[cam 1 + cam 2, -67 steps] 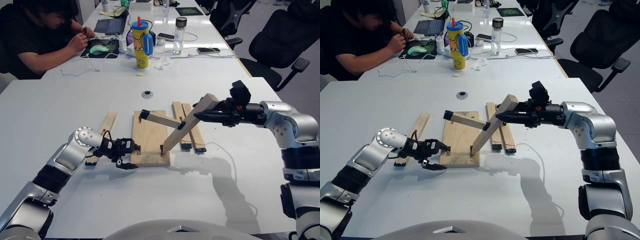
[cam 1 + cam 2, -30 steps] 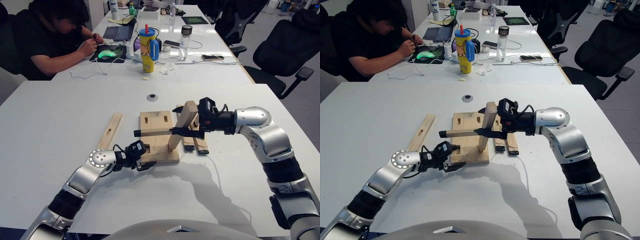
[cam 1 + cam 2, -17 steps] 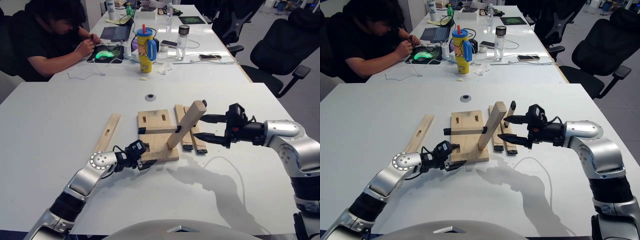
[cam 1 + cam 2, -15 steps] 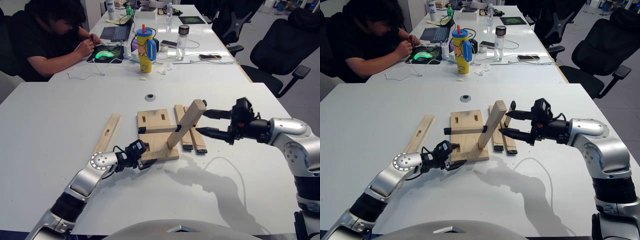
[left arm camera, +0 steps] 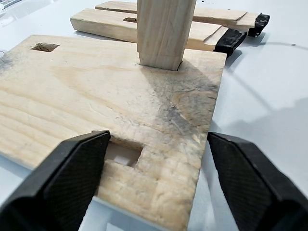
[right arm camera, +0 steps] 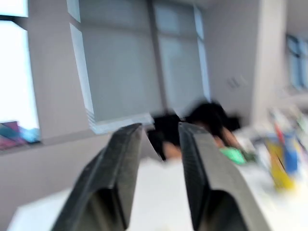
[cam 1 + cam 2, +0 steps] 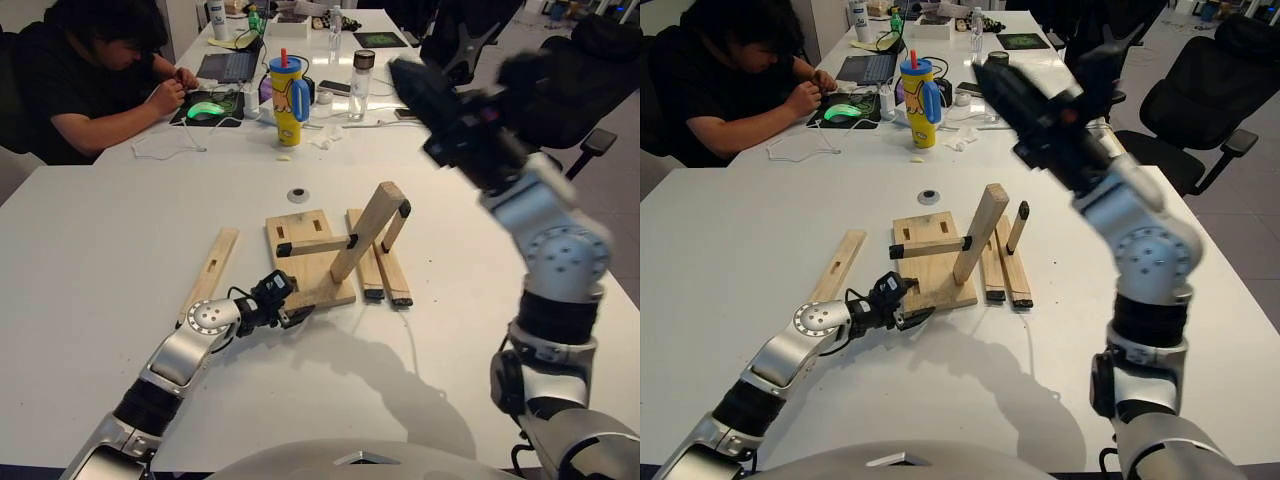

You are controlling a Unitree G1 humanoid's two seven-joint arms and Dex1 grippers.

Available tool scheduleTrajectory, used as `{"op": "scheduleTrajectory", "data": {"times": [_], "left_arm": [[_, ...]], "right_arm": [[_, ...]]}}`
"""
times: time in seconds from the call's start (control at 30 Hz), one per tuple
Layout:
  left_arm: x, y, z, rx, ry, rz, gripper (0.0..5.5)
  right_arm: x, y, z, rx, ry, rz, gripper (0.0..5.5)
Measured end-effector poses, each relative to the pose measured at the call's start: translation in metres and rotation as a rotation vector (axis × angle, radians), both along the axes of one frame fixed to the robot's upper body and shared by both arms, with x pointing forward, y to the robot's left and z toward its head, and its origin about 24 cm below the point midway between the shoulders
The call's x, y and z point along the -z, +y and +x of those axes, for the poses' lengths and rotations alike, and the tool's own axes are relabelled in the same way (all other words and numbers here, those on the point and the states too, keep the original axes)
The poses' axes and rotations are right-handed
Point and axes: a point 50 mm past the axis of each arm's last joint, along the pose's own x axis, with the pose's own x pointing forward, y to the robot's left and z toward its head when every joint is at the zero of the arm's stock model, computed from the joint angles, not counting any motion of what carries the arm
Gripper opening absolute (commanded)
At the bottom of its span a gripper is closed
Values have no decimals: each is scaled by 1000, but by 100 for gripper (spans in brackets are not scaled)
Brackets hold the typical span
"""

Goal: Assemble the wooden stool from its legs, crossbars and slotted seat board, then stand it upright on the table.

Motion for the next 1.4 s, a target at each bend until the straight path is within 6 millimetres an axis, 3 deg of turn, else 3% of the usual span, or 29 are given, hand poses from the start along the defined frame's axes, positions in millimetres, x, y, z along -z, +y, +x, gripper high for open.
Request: {"op": "scheduleTrajectory", "data": {"times": [0.17,0.33,0.43,0.57,0.63,0.73,0.8,0.87,0.97,1.17,1.4], "left_arm": [[0,1,1,-3,3,-1,372],[1,0,3,-16,-1,-9,372],[2,-1,4,-34,-4,-13,372],[2,-1,4,-44,-5,-17,372],[2,-1,4,-47,-4,-18,372],[2,2,3,-53,-4,-18,372],[2,5,2,-57,-4,-13,372],[1,10,2,-55,-3,-2,372],[1,12,2,-45,-1,5,372],[-2,18,4,-3,4,38,372],[-5,22,8,38,14,62,372]], "right_arm": [[3,11,-3,89,-87,-132,2],[-2,12,-3,58,-119,-28,2],[-19,0,-2,52,-141,110,2],[-35,-31,-8,128,-168,224,2],[-21,-47,-18,208,-123,178,2],[35,-63,-41,346,74,-23,2],[81,-63,-65,406,275,-220,2],[110,-56,-86,378,406,-340,33],[121,-40,-92,334,467,-355,88],[143,-22,-81,440,601,-351,182],[154,0,-71,452,628,-386,294]]}}
